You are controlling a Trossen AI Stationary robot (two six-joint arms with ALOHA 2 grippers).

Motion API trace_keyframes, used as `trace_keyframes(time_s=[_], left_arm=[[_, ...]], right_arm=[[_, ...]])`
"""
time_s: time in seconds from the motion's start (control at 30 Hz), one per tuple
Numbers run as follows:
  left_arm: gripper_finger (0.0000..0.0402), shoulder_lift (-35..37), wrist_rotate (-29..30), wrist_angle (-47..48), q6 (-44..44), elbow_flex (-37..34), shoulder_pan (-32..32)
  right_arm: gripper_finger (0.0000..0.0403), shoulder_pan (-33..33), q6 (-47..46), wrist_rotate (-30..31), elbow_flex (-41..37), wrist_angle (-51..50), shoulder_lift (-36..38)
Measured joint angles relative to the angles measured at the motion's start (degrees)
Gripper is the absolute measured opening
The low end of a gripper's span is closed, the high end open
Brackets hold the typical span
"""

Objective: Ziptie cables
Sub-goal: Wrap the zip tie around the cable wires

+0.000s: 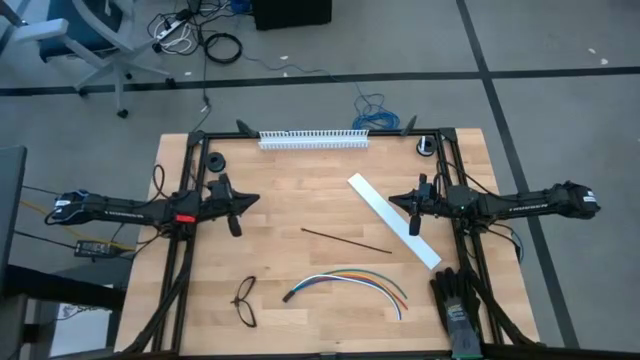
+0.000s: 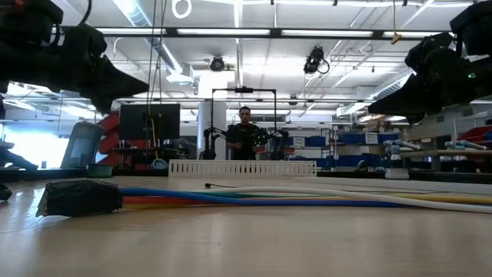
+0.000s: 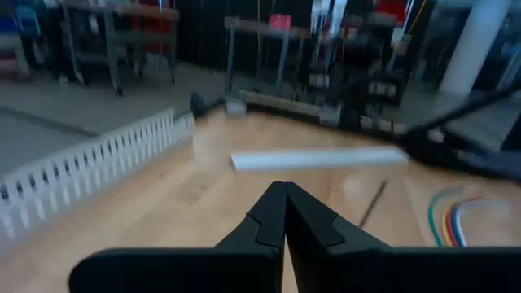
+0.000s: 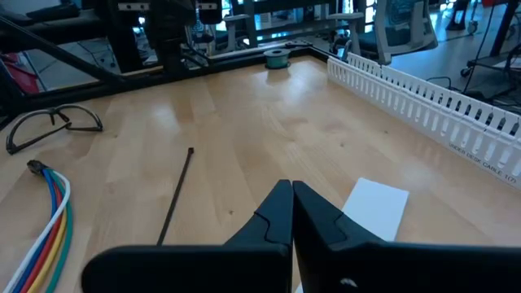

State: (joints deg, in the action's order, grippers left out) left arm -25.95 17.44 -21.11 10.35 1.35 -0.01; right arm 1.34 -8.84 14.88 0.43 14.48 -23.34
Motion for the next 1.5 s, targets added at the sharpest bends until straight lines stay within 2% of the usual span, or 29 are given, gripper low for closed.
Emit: trace_keyframes(time_s=[0.27,0.47,0.67,0.83,1.0,1.13,1.5], left_arm=[[0.0017,-9.11,3.90,-0.11,-3.98,5.52,0.00],[0.0017,-15.84,8.37,-0.21,-1.73,8.26,0.00],[0.0017,-24.20,8.26,-0.12,1.11,11.51,0.00],[0.0017,-30.33,5.55,-0.36,2.84,14.35,-0.02],[0.0017,-35.11,4.96,-4.60,3.43,15.39,-0.09],[0.0017,-37.80,4.89,-7.83,3.43,15.51,-0.09],[0.0017,-40.29,5.03,-8.76,3.24,15.49,-0.09]], right_arm=[[0.0000,0.00,0.00,0.01,0.00,0.00,-0.02],[0.0000,-0.02,0.00,-0.01,0.00,0.00,-0.02],[0.0000,0.00,0.00,0.01,0.01,0.00,-0.02],[0.0000,0.00,0.00,0.01,0.00,0.00,-0.02],[0.0000,-0.01,0.00,0.01,0.01,0.01,-0.02],[0.0000,-0.01,0.00,0.01,0.00,0.02,-0.02],[0.0000,0.00,0.00,0.01,0.00,0.02,0.00]])
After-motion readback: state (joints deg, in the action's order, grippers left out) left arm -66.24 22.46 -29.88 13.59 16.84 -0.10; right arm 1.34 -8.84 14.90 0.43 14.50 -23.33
